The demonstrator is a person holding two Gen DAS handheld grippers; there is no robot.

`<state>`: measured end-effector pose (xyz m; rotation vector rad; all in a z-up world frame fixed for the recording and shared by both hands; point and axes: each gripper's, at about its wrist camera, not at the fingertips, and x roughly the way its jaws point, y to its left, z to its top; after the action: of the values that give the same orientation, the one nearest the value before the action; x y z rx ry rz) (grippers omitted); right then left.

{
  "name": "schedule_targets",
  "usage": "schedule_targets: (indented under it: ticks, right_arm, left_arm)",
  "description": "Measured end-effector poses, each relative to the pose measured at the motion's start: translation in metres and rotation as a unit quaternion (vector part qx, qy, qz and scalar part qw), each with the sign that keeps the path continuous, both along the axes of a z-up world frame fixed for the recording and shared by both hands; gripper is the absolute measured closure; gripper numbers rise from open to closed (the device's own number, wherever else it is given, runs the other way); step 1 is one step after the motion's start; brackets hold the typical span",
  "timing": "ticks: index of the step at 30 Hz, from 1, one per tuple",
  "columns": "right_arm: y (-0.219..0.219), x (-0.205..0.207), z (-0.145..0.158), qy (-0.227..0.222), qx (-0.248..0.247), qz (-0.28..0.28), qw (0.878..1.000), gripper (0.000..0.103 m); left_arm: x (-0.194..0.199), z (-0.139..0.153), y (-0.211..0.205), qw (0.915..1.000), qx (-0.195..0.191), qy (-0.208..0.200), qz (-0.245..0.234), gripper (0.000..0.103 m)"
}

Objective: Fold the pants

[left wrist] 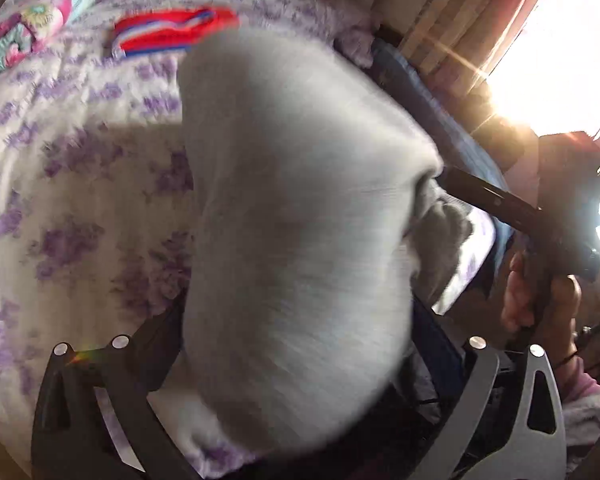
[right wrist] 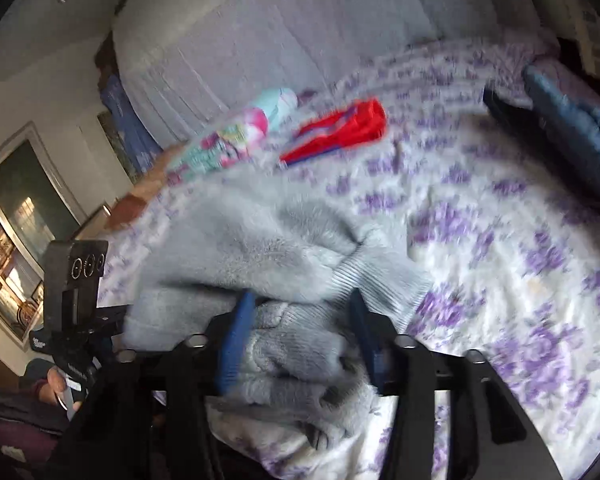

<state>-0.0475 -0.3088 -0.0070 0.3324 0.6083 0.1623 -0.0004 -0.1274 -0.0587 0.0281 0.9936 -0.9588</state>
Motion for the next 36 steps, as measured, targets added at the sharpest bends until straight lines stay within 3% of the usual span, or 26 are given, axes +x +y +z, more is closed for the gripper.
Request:
schedule_targets:
  ticks: [1,3,6,9,11,13,14,15,16,17,21,24,26,28,30,34,36]
  right_arm:
    - [-0.004,-0.016,0.012,-0.028,-0.009,-0.016,0.999,0.008]
    - [-0.017,-0.036,0.022,-0.056,0.003,-0.034,0.998,0.003]
    - [-0.041,-0.042,0.004,-0.020,0.088,-0.024,0.996,0.003]
    - [-0.052,-0.030,-0.028,0.028,0.145,-0.044,0.988,0.003]
    - [-0.052,-0.024,-0.035,0.029,0.158,-0.056,0.985,0.003]
    - [-0.048,-0.021,-0.033,0.028,0.119,-0.081,0.989,0.003]
    - [-0.046,-0.016,-0.036,0.042,0.099,-0.090,0.990,0.003]
    - [-0.045,-0.011,-0.042,0.062,0.082,-0.094,0.990,0.003]
    - [-0.044,-0.003,-0.053,0.089,0.077,-0.089,0.989,0.003]
    - [-0.043,0.001,-0.060,0.097,0.082,-0.084,0.988,0.003]
    - [-0.046,0.004,-0.055,0.090,0.088,-0.072,0.989,0.003]
    - [-0.057,0.000,-0.044,0.041,0.177,-0.029,0.983,0.003]
    - [-0.064,0.002,-0.050,0.048,0.218,-0.017,0.975,0.003]
    - [-0.061,0.010,-0.062,0.071,0.222,-0.004,0.972,0.003]
    - [-0.048,0.020,-0.068,0.080,0.211,0.018,0.974,0.003]
    - [-0.028,0.056,-0.070,0.101,0.235,0.062,0.965,0.003]
    - [-0.017,0.072,-0.068,0.115,0.215,0.075,0.967,0.003]
  left_arm:
    - [-0.002,0.012,0.012,0.9998,-0.018,-0.008,0.000,0.005]
    - [0.001,0.036,0.041,0.9981,-0.057,-0.015,0.019,0.005]
    - [0.027,0.049,0.058,0.9944,-0.092,0.013,0.050,0.005]
    - [0.052,0.049,0.035,0.9906,-0.113,0.061,0.047,0.005]
    - [0.053,0.055,0.006,0.9936,-0.093,0.039,0.049,0.005]
    - [0.058,0.043,-0.020,0.9964,-0.037,0.026,0.071,0.005]
    - [0.067,0.014,-0.032,0.9941,0.024,0.041,0.097,0.004]
    - [0.078,-0.011,-0.031,0.9918,0.032,0.069,0.103,0.004]
    - [0.085,-0.034,-0.027,0.9889,0.026,0.096,0.111,0.004]
    - [0.082,-0.034,-0.018,0.9897,0.000,0.078,0.120,0.004]
    - [0.070,-0.015,-0.019,0.9920,0.028,0.040,0.116,0.004]
    - [0.068,0.004,-0.004,0.9962,-0.012,0.062,0.061,0.005]
    - [0.063,0.008,0.010,0.9976,-0.001,0.046,0.052,0.005]
    - [0.073,-0.006,0.018,0.9949,0.001,0.085,0.054,0.004]
    - [0.084,-0.027,0.028,0.9886,-0.025,0.138,0.054,0.004]
    - [0.085,-0.027,0.010,0.9896,-0.034,0.135,0.034,0.004]
    - [0.089,-0.033,-0.002,0.9881,-0.039,0.146,0.026,0.004]
